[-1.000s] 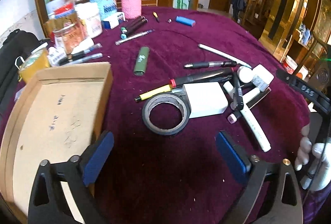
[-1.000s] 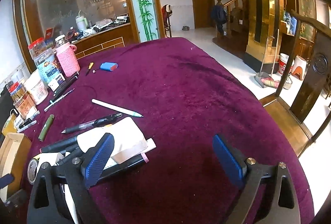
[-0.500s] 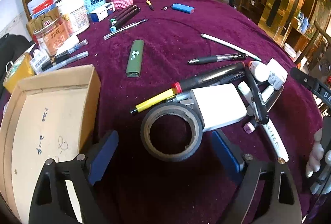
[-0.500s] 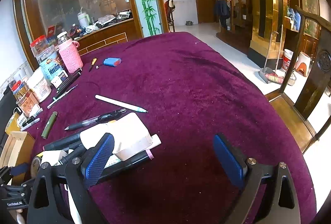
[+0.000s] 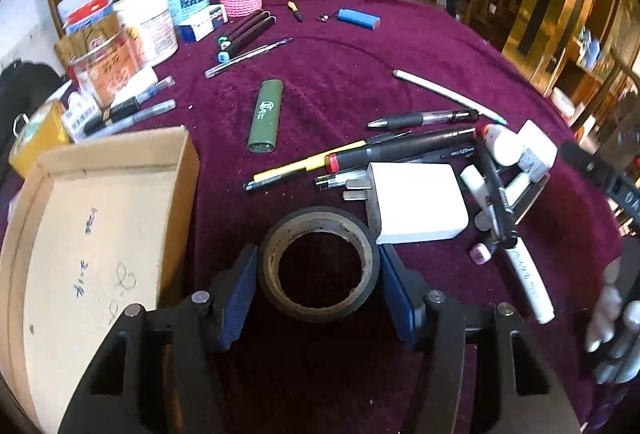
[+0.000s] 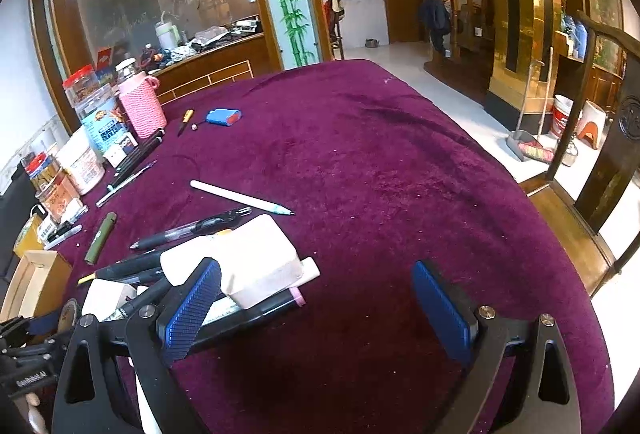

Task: Organize rigid objects
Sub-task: 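Grasp the black tape roll with the left tool while the right tool grasps the white square block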

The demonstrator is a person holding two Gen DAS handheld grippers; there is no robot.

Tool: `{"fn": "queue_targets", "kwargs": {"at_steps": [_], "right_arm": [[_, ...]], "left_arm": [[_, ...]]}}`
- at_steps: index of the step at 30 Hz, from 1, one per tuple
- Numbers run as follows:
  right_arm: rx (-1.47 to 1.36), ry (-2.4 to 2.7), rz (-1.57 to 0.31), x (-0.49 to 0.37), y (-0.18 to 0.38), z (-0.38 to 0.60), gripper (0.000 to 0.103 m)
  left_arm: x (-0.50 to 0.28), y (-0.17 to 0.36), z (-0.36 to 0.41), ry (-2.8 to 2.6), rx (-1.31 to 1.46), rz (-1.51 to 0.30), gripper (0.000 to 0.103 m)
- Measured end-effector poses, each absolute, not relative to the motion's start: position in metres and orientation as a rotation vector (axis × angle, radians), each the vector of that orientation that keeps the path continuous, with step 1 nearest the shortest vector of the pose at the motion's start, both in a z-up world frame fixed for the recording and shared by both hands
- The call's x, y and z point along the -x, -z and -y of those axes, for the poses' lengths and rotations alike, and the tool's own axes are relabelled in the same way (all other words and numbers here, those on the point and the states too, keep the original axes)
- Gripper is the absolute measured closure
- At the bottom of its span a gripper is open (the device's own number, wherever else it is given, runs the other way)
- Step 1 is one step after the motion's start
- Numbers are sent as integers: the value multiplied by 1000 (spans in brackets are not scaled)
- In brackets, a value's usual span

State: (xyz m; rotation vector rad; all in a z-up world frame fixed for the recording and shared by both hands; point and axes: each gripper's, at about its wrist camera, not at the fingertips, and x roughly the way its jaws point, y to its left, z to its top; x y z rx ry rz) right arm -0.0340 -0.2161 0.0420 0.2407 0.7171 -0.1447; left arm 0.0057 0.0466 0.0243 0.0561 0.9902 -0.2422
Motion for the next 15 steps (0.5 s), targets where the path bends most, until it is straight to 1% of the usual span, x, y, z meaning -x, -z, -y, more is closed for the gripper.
{"fn": "queue_targets", "kwargs": {"at_steps": [4, 11, 15], "right_arm": [[-259, 122, -714, 35, -43, 217, 6], [-383, 86, -695, 42, -49, 236, 6], [-359, 93, -727, 37, -52, 236, 6]], "left_arm": [[8, -31, -57, 253, -9, -975, 45], [41, -60, -86, 292, 66, -921, 44], [57, -71, -104, 301, 89, -893, 44]]}}
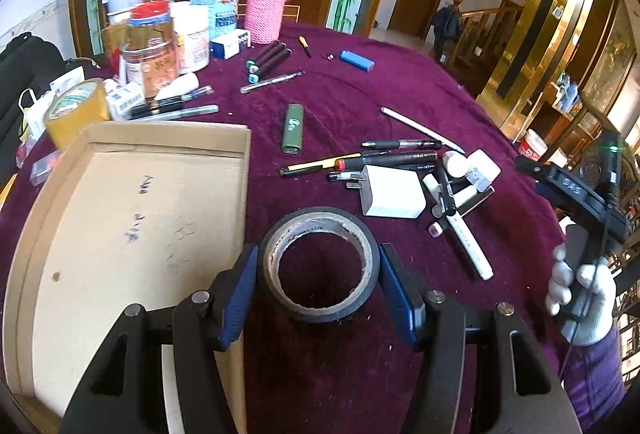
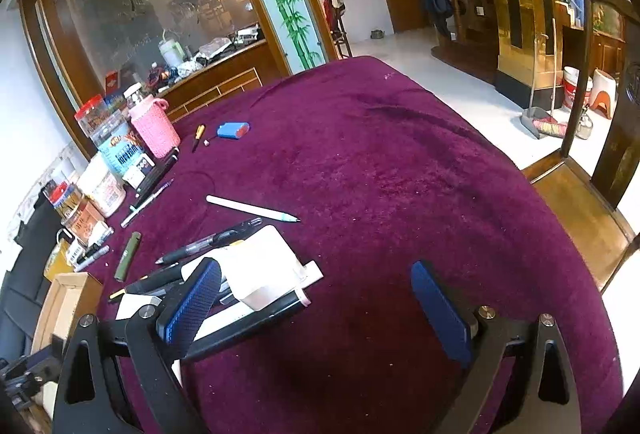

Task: Organize rigid objects
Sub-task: 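Grasp the black tape roll with the left tool while the right tool grasps the white square block, then carry the tape roll and white block into the cardboard tray and release both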

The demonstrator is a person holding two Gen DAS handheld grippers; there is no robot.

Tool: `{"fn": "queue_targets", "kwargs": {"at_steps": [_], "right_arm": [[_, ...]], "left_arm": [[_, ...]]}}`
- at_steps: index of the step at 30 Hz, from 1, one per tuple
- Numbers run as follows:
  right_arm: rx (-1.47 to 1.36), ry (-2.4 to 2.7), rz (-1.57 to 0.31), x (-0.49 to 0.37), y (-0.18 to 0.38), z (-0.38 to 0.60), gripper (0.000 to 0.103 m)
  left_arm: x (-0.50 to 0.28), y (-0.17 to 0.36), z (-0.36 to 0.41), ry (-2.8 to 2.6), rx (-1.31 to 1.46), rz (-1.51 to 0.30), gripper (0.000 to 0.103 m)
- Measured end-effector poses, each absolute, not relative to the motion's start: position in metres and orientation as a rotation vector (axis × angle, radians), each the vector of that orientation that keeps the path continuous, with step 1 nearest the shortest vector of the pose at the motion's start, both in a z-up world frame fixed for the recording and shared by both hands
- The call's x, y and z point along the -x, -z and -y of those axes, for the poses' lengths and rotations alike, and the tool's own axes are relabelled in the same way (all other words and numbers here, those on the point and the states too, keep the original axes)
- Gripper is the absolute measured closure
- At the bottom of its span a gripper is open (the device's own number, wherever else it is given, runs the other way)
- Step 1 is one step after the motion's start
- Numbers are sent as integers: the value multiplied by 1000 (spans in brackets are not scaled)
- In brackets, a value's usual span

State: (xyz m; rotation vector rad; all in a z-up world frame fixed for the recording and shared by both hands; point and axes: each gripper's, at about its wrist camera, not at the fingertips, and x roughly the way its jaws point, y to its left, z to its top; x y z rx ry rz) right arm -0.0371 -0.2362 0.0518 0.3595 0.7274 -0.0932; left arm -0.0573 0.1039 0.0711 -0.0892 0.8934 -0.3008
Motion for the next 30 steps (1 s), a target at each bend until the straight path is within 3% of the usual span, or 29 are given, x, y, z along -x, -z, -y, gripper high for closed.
{"fn": "queue_targets", "kwargs": {"at_steps": [15, 16, 17, 18, 25, 30], "right_arm": [[-33, 8, -863, -23, -34, 194, 6], [-8, -4, -869, -25, -32, 191, 8], [-3, -23, -866, -26, -31, 189, 21], [-15, -65, -873, -27, -31, 188, 42], [-67, -85, -889, -21, -37, 188, 42], [-108, -115, -797, -2, -77, 177, 42]], "left_arm": [[66, -66, -139, 248, 139, -900, 44], [66, -66, -140, 245, 140, -899, 44], [66, -66, -141, 243, 142, -899, 44], [66, -66, -142, 240, 143, -898, 44], [67, -70, -152, 243, 164, -899, 44], [57, -75, -170, 216, 156, -916, 44]]}}
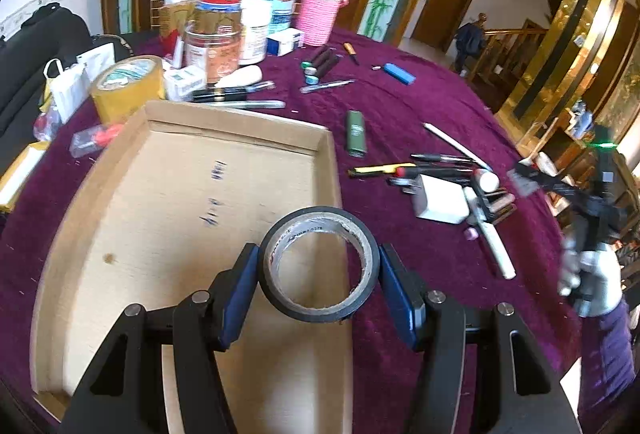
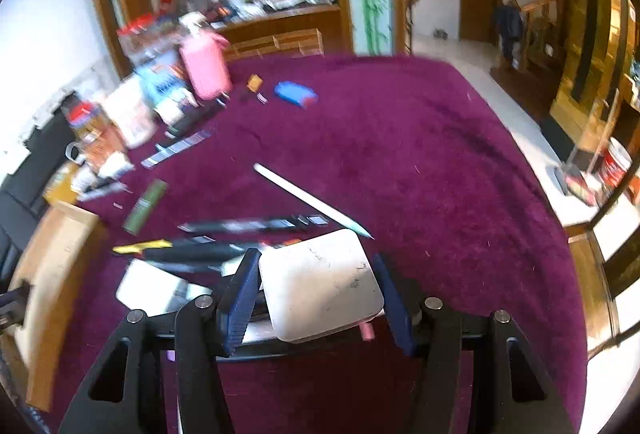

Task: Organize rigid objects
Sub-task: 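Carry the tape roll and white block into the cardboard tray and release both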

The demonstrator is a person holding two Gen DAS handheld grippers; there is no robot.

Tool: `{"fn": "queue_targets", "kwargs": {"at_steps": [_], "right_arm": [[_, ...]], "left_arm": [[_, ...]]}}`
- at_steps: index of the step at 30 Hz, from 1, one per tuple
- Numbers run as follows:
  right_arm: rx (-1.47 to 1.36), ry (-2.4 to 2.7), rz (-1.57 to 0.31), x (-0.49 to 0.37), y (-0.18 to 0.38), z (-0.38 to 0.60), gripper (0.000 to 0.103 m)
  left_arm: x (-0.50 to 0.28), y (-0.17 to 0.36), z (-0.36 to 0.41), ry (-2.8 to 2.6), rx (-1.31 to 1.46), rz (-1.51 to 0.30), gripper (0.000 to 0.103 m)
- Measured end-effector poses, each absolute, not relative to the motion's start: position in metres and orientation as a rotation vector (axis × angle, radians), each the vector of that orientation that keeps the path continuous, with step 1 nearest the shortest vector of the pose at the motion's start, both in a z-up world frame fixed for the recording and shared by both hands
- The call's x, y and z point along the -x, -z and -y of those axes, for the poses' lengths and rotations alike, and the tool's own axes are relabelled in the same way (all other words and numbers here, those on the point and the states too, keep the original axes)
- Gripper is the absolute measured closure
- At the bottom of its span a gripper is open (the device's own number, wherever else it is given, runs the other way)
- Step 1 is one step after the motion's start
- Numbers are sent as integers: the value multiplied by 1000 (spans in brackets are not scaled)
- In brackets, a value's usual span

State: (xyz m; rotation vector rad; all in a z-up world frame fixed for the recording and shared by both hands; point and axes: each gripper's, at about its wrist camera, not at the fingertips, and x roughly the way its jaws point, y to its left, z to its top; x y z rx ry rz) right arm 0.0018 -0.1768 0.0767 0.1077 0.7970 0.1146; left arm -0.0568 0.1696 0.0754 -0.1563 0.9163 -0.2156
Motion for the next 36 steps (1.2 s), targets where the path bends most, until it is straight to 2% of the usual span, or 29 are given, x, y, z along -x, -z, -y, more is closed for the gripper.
{"fn": "queue_targets", "kwargs": {"at_steps": [6, 18, 30, 34, 36], "right_arm": [[-59, -362, -764, 11, -112, 93, 42], [179, -647, -804, -8, -90, -87, 41], [368, -647, -855, -39, -49, -130, 41], [406, -630, -853, -45, -42, -133, 41], [416, -628, -842, -45, -43, -132, 33]], "left_arm": [[15, -67, -206, 152, 174, -958, 44], [-59, -41, -242, 97, 269, -1042, 45], [-79, -27, -244, 131, 335, -1072, 45], [-81, -26, -243, 173, 382, -1075, 35], [-81, -26, -243, 190, 413, -1081, 32]]}}
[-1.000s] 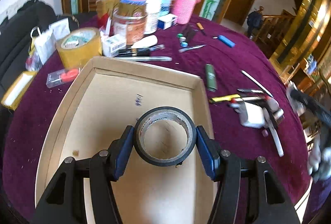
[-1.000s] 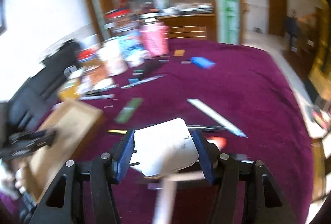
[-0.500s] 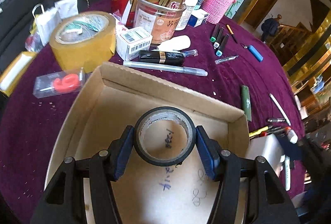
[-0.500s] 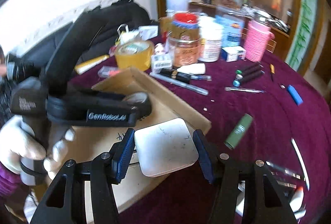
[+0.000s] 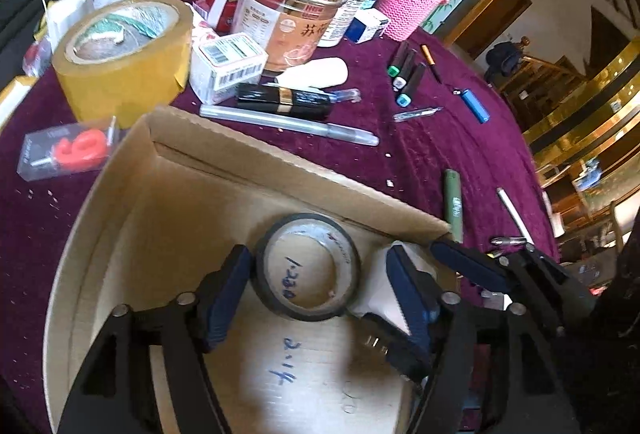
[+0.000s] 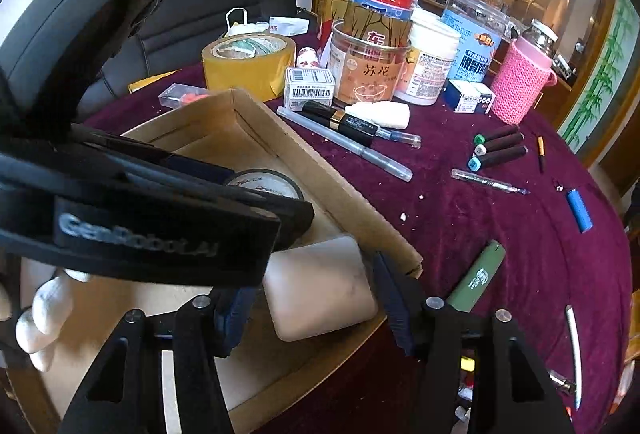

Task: Organize rigid objects
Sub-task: 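Carry the tape roll and white block into the cardboard tray and release both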

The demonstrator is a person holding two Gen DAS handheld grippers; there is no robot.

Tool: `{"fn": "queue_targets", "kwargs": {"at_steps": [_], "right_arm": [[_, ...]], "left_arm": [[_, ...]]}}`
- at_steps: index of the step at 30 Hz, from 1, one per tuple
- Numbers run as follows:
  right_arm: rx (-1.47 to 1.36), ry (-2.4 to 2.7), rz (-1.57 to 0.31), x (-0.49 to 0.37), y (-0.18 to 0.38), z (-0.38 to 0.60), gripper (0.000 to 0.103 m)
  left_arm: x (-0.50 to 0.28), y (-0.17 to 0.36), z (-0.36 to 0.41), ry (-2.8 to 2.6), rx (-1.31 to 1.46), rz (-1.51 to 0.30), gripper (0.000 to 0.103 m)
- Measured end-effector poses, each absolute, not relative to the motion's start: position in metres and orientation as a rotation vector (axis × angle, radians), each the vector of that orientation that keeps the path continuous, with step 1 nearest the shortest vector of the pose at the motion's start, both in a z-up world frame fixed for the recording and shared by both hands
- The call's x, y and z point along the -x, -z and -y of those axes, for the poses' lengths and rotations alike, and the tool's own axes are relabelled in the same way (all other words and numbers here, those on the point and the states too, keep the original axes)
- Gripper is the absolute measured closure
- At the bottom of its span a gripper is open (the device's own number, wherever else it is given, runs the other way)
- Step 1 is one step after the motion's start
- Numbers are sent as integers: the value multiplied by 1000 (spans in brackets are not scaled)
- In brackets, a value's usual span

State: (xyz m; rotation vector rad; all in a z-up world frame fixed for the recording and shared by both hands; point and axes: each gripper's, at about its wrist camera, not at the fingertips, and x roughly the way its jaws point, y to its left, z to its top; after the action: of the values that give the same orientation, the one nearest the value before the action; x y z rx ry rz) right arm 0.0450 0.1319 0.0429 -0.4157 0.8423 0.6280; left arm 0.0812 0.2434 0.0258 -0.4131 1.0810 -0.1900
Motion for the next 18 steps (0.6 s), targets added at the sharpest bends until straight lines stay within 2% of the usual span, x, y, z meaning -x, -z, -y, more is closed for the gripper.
{"fn": "queue_targets", "kwargs": {"at_steps": [3, 9, 11, 18], "right_arm": [[394, -617, -814, -43, -51, -127, 25], [260, -577, -765, -34, -82, -90, 24], [197, -541, -748, -29, -91, -66, 23], [-43, -345, -688, -5, -104, 44, 20]], "left_arm": [[-80, -27, -247, 195, 454, -1080, 31], [-61, -42, -252, 174, 479, -1052, 29], [-50, -50, -251, 168, 482, -1034, 25], [-22, -66, -241, 187, 513, -1004, 23]]}}
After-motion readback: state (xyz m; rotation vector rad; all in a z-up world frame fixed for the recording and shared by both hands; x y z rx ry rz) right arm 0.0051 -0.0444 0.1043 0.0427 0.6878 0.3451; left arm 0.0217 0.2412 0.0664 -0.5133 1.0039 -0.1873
